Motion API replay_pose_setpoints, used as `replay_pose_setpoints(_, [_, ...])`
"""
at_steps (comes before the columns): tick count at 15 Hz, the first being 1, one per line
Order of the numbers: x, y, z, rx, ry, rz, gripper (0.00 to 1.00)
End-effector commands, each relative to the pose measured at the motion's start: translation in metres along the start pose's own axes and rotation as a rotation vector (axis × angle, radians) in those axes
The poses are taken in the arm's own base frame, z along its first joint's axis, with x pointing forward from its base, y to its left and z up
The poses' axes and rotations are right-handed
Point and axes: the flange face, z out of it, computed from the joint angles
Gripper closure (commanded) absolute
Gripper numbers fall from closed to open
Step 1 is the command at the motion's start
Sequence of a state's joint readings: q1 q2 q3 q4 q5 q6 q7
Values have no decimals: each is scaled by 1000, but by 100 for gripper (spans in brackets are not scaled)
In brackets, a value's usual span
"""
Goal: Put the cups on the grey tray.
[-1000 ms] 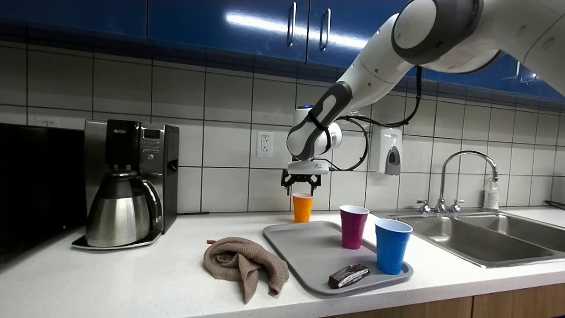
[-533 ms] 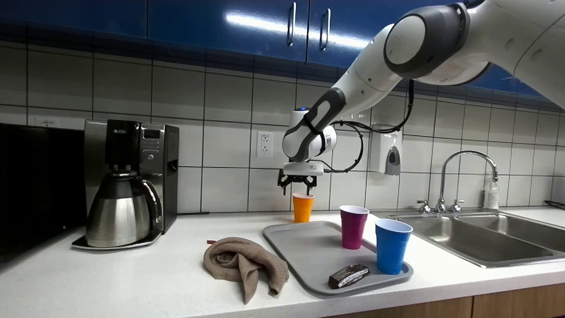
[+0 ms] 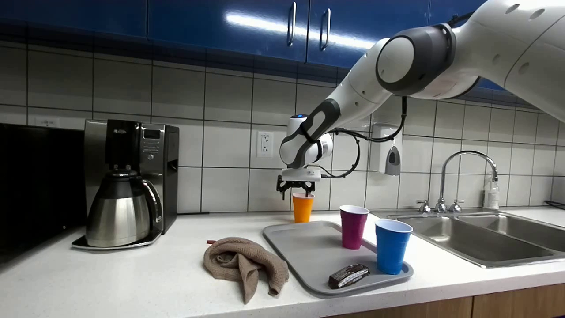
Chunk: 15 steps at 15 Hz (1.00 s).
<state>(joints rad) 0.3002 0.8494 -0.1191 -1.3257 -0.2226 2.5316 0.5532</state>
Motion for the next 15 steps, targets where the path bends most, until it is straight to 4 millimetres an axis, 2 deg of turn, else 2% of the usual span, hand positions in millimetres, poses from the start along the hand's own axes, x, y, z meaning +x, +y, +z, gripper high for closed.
replay_pose_setpoints(1, [7,-3,5,-20,-9,15,0])
replay_pose_setpoints(2, [8,-3,6,-21,-10,16,0])
replay_pose_setpoints(3, [8,-3,7,-20,-11,15,10])
replay_pose_setpoints(4, [8,-3,8,-19,-10,15,28])
replay_pose_setpoints(13, [7,-5,10,-26,-15,14,97])
replay_pose_setpoints(15, [7,-4,10,-29,-14,12,100])
